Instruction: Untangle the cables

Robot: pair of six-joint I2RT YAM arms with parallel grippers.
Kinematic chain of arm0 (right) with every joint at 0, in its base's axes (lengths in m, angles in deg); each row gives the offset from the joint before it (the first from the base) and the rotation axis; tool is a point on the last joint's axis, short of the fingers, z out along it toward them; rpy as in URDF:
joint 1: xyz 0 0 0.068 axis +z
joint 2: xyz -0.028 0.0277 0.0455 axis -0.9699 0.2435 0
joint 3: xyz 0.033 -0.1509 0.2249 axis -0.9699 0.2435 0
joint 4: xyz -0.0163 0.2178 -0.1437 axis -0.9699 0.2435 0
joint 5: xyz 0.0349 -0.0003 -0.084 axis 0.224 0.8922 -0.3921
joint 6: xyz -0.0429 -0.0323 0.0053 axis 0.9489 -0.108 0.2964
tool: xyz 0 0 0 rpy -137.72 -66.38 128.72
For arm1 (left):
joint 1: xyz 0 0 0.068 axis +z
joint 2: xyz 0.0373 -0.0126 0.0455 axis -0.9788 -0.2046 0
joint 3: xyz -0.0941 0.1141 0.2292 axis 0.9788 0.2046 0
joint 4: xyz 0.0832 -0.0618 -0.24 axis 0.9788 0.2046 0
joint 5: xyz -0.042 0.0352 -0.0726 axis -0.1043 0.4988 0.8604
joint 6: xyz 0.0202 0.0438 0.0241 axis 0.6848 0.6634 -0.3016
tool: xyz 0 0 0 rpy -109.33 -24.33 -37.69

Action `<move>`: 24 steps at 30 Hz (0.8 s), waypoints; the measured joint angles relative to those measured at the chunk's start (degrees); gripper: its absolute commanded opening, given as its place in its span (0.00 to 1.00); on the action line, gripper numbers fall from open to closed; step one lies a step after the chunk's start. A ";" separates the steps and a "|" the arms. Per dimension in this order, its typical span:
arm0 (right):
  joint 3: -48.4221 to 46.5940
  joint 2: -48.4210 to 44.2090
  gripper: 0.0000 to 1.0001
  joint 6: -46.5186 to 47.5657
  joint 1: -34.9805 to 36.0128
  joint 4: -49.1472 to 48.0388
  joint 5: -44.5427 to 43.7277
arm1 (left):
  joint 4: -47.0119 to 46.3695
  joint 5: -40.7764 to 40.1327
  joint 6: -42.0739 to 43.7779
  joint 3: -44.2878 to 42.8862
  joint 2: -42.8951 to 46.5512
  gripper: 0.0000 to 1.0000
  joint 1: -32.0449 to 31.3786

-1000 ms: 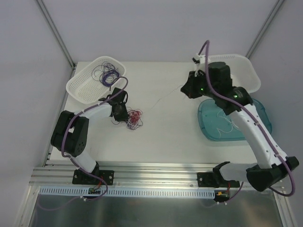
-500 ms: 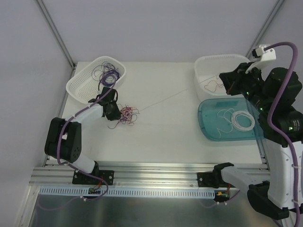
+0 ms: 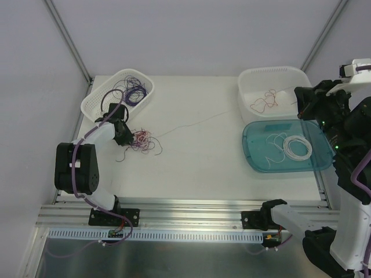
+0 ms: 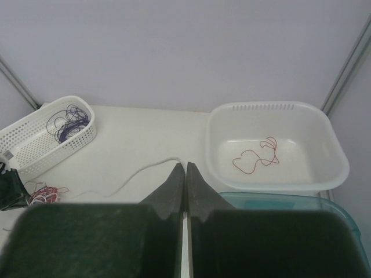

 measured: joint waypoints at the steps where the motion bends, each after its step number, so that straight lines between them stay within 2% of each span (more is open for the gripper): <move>1: -0.20 -0.31 0.01 0.15 -0.02 0.00 -0.52 | 0.24 -0.76 0.28 -0.28 -0.13 0.16 0.76; 6: -0.50 -1.25 0.01 0.76 -0.11 -0.09 -2.21 | 1.22 -3.65 1.42 -0.46 -0.48 0.18 4.39; 8: -0.46 -1.29 0.01 0.74 -0.11 -0.13 -2.19 | 1.79 -4.11 1.77 -0.46 -0.48 0.16 5.18; 14: 4.55 -1.29 0.01 -1.11 -0.24 -0.96 2.27 | 2.36 -2.86 3.02 -0.44 -0.48 0.13 5.44; 19: 19.23 -1.18 0.01 -6.54 -0.28 -5.57 13.27 | 2.47 0.74 4.11 0.50 0.09 0.13 4.85; 24: 30.32 1.07 0.01 -9.90 -0.28 -5.38 15.85 | 2.91 4.70 4.61 2.01 2.54 0.15 0.98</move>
